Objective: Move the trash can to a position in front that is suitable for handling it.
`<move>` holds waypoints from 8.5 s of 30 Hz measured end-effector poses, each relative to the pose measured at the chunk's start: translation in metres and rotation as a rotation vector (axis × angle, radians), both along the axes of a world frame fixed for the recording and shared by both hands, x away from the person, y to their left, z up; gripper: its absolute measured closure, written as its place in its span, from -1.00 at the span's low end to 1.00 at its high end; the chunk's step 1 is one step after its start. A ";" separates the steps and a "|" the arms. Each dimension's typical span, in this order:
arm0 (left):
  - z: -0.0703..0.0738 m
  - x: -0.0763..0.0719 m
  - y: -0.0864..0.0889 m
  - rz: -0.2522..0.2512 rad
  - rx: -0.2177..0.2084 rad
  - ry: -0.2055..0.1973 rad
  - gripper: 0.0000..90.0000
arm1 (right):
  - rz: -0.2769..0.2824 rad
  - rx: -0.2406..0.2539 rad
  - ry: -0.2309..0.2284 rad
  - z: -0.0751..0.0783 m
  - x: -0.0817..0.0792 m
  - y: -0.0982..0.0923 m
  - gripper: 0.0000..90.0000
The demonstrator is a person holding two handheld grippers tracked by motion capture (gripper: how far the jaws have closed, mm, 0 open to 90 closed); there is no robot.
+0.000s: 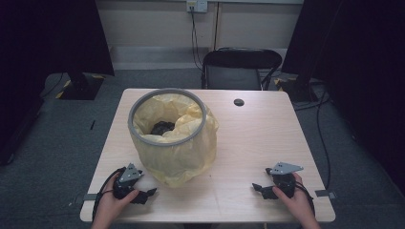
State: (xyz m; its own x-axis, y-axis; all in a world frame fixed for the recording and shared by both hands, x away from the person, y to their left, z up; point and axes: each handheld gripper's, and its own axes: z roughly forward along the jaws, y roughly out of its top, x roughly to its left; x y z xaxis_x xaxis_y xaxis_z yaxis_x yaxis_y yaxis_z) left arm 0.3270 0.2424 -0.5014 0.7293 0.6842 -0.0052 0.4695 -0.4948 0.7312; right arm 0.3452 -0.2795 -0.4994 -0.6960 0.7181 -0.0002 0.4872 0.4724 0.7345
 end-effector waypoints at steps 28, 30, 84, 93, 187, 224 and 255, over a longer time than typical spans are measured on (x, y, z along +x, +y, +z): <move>0.020 -0.011 0.014 0.023 -0.086 0.076 -0.67 | 0.009 0.003 0.003 0.000 0.000 -0.001 -0.66; 0.020 -0.011 0.015 0.014 -0.083 0.083 -0.67 | 0.008 0.003 0.003 0.000 0.000 -0.001 -0.66; 0.079 0.001 0.004 0.076 -0.116 0.075 -0.66 | 0.012 0.006 0.004 0.000 0.001 -0.002 -0.65; 0.079 0.006 -0.006 0.077 -0.115 0.063 -0.66 | 0.011 0.004 0.003 0.000 0.001 -0.001 -0.66; 0.080 0.029 -0.044 0.184 -0.126 0.044 -0.77 | 0.011 0.003 0.002 0.000 0.001 -0.001 -0.66; 0.082 0.070 -0.072 0.246 -0.117 0.046 -0.77 | 0.012 0.002 0.002 0.000 0.001 -0.002 -0.66; 0.082 0.109 -0.089 0.267 -0.125 0.041 -0.77 | 0.024 0.013 0.008 0.000 0.002 -0.003 -0.66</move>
State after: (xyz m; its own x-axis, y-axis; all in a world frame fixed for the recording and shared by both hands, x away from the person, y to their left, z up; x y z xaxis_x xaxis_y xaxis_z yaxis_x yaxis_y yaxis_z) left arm 0.4357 0.1533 -0.4195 0.5209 0.8441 -0.1270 0.6013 -0.2573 0.7565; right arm 0.3469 -0.2830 -0.4992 -0.7130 0.7010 0.0146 0.4815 0.4745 0.7369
